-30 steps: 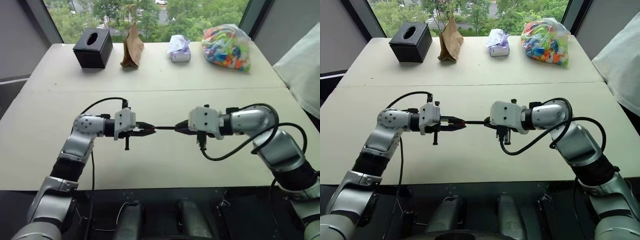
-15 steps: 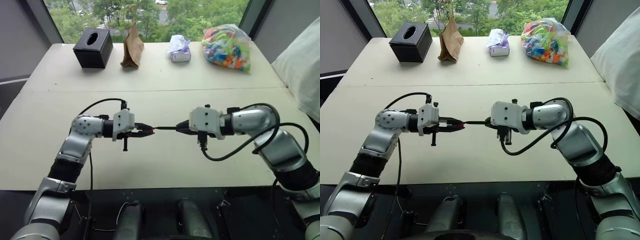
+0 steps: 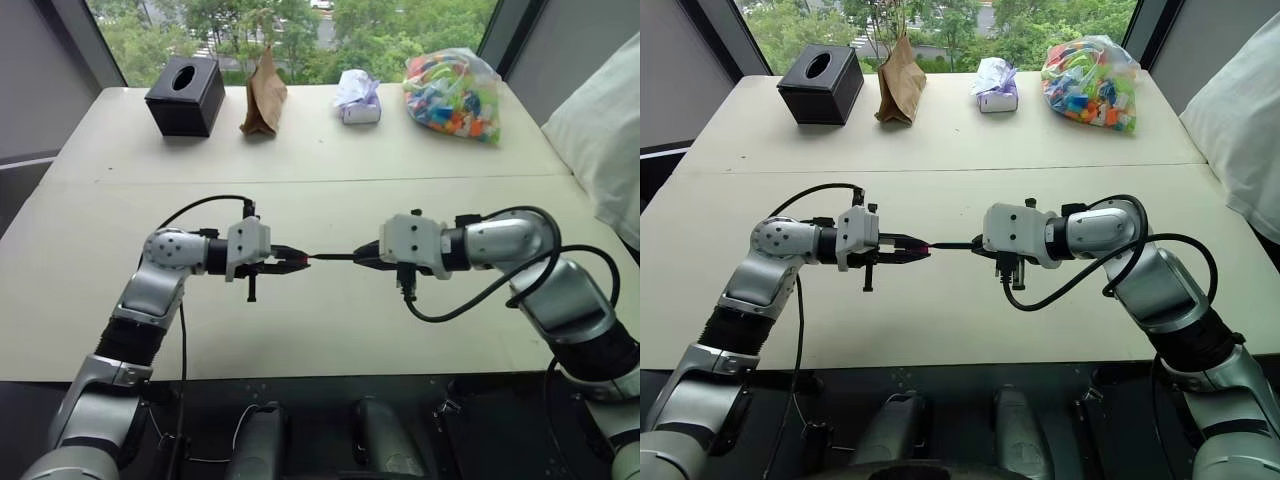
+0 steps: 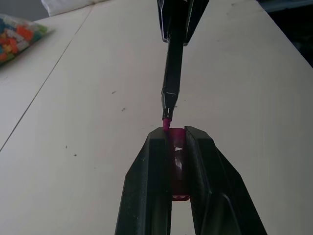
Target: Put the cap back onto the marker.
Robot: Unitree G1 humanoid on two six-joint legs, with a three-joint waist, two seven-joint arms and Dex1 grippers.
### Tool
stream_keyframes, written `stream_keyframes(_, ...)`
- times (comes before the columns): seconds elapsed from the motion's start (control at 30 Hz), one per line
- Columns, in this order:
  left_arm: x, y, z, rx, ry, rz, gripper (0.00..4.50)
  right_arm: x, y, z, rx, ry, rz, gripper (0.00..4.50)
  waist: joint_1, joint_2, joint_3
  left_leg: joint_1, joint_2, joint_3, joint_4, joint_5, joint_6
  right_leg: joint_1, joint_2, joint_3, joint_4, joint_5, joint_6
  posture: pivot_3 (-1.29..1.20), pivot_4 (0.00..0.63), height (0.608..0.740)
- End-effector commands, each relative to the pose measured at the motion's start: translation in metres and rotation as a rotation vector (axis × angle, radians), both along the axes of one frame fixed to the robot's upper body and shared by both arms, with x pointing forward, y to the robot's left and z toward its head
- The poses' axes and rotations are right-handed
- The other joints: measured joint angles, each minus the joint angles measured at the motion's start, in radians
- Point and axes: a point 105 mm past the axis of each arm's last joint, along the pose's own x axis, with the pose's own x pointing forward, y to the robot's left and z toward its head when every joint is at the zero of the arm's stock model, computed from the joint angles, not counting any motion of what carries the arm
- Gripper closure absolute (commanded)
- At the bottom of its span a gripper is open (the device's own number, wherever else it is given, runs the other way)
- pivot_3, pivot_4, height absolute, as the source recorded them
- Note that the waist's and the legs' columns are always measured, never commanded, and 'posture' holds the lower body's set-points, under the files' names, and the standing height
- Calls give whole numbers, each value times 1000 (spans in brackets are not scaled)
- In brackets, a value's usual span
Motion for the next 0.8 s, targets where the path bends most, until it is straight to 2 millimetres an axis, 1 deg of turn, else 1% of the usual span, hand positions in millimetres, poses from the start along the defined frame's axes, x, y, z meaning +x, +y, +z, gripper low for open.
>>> stream_keyframes(0.03,-3,1,10,-19,-40,-10,4500,-5,1,8,-8,-40,22,4480,0,0,0,0,0,0,0,0,0,0,0,0,0,0,0,0,150,740)
stream_keyframes(0.4,-2,1,11,-19,-45,-5,4500,-5,-2,7,-19,-36,19,4480,0,0,0,0,0,0,0,0,0,0,0,0,0,0,0,0,150,740)
stream_keyframes(0.8,-3,-6,13,-38,-44,-18,4500,-10,1,6,-13,-23,28,4480,0,0,0,0,0,0,0,0,0,0,0,0,0,0,0,0,150,740)
